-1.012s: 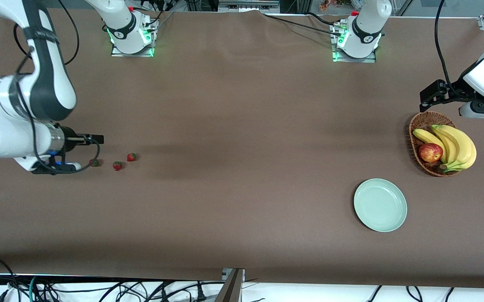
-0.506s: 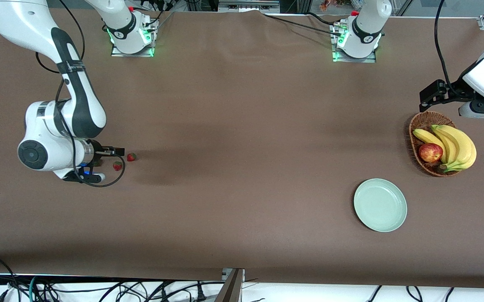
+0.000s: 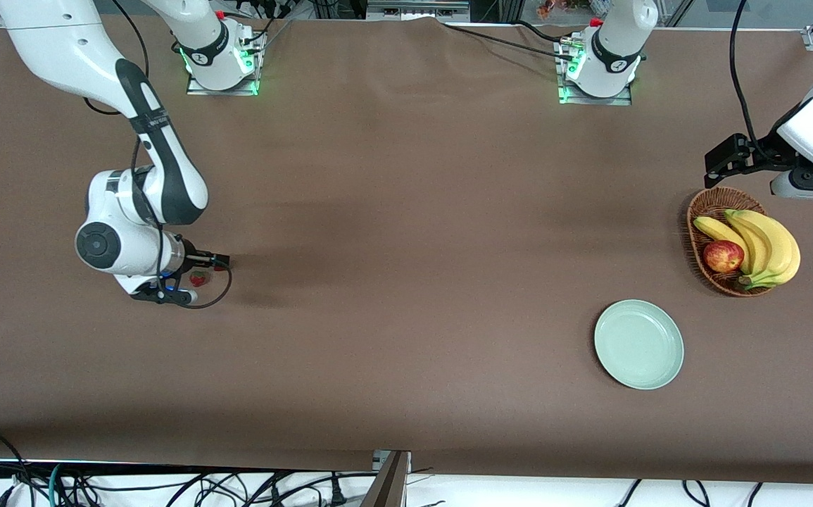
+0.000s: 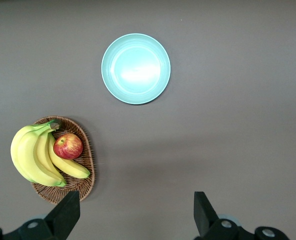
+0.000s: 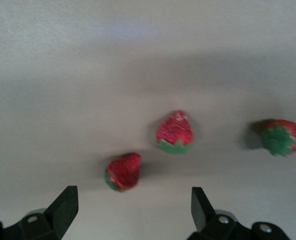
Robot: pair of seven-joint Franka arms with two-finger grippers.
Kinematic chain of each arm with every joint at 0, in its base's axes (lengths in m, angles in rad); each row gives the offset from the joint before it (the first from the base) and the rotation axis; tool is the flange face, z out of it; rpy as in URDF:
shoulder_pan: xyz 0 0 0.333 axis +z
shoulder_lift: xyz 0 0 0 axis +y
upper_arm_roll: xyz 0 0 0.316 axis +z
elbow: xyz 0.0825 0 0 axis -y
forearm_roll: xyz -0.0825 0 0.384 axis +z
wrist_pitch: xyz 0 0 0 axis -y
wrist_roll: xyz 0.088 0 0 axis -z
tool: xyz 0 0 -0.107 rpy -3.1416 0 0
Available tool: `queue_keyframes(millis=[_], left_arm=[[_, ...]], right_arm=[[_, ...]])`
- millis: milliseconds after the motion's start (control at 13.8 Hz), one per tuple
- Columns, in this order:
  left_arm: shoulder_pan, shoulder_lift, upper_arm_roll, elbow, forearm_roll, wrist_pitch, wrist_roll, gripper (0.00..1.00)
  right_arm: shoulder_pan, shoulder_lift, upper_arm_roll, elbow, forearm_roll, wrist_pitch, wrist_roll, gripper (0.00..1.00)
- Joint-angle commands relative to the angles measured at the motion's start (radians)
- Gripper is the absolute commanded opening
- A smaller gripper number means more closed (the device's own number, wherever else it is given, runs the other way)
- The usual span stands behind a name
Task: Collect all strawberries into plate
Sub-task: 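Reach the right gripper down to a strawberry and grasp it, then carry the strawberry to the table middle and open the right gripper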
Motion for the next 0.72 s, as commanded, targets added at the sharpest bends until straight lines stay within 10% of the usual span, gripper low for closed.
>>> queue_keyframes(millis=[0,361,650], left_arm=[[0.005,0.013,-0.006,0.033,0.017,-0.025,0.017,1.00],[0.005,0.013,-0.005,0.033,0.017,-0.025,0.017,1.00],[0.005,0.013,-0.005,0.033,0.017,-0.025,0.017,1.00]], right_arm=[[0.012,0.007,0.001,-0.030,0.008,0.065,0.023,1.00],[0.017,0.007,0.001,-0.080,0.007,0.151,0.021,0.99],[0.017,0.009,0.001,-0.083,0.007,0.151,0.021,0.52]])
